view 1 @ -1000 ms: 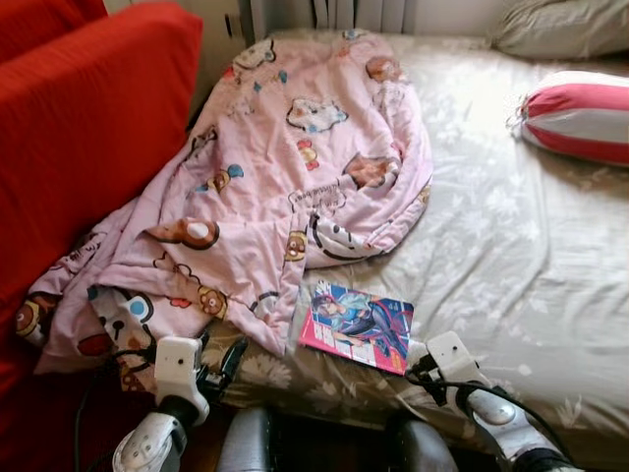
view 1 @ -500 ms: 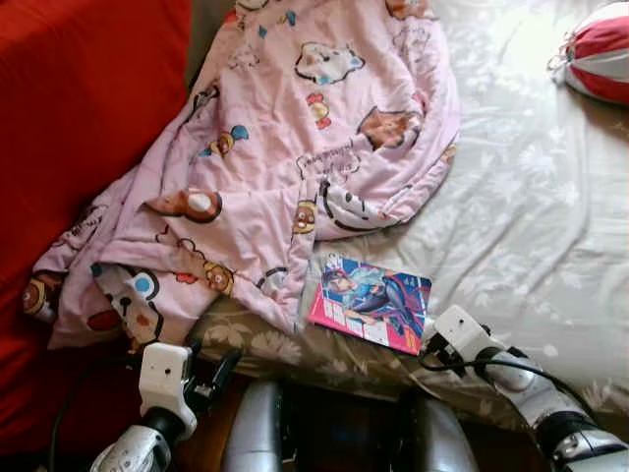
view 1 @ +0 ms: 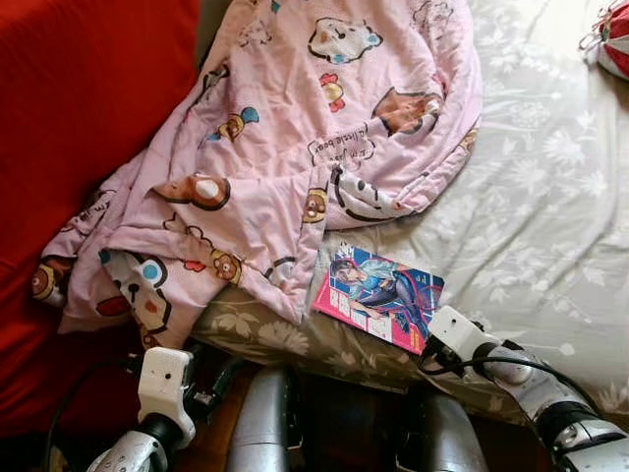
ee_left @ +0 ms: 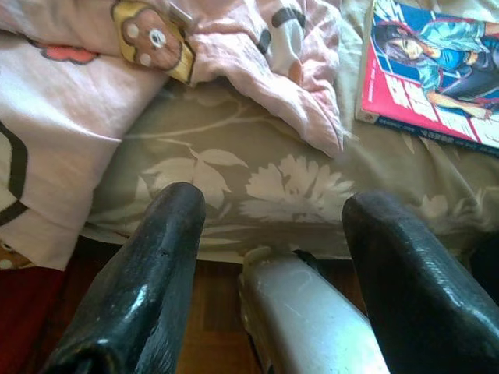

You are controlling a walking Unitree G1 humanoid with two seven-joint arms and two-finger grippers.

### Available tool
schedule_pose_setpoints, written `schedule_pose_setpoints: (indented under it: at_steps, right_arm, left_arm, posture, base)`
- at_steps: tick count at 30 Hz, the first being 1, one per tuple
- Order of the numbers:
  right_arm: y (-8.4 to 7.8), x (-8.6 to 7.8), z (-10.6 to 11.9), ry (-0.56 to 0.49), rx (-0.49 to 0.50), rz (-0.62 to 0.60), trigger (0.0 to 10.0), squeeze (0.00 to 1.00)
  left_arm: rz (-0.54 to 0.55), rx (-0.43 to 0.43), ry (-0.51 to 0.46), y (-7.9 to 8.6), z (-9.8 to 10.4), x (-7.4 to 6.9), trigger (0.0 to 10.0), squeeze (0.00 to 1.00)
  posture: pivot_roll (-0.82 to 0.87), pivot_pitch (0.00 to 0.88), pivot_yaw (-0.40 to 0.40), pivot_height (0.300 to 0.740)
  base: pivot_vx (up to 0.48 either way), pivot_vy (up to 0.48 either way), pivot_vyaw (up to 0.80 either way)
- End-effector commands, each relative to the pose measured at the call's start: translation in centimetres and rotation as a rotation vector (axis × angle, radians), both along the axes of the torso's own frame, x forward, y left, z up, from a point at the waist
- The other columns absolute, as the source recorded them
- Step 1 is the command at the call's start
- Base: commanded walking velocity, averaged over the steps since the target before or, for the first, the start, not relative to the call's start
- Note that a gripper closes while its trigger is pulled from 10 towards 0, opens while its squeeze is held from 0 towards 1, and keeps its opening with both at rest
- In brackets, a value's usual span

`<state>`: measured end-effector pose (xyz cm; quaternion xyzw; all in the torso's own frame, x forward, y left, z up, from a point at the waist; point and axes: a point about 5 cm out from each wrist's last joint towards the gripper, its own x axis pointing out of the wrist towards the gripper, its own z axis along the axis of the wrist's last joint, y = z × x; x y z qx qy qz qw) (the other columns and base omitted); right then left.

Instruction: Clean up the room

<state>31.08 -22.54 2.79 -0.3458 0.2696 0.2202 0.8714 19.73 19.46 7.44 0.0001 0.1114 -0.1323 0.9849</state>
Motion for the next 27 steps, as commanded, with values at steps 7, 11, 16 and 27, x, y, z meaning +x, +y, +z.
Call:
schedule_pose_setpoints:
  at_steps: [7,11,16,27]
  right_arm:
    - [0.25,-0.72,-1.01,0.031,-0.013,-0.007,0.0,0.0]
    - [0.39,-0.69,-0.98,0.017,-0.007,-0.007,0.0,0.0]
    - [0.53,-0.62,-0.93,0.003,0.004,-0.014,0.0,0.0]
    - [0.69,-0.65,-1.05,-0.017,0.047,-0.067,0.0,0.0]
  left_arm:
    - [0.005,0.02,0.042,0.29,-0.47,-0.68,10.0,0.0]
    - [-0.007,0.031,0.042,0.13,-0.51,-0.64,10.0,0.0]
    - [-0.015,0.034,0.041,-0.13,-0.54,-0.54,10.0,0.0]
    - [-0.021,0.042,0.032,-0.24,-0.58,0.17,10.0,0.0]
  posture:
    - [0.28,0.351,0.105,0.626]
    - [0.27,0.351,0.104,0.626]
    - [0.27,0.35,0.103,0.626]
    - [0.25,0.327,0.098,0.626]
  base:
    - [0.0,0.0,0.0]
    - [0.0,0.0,0.0]
    - [0.0,0.0,0.0]
    - [0.0,0.0,0.0]
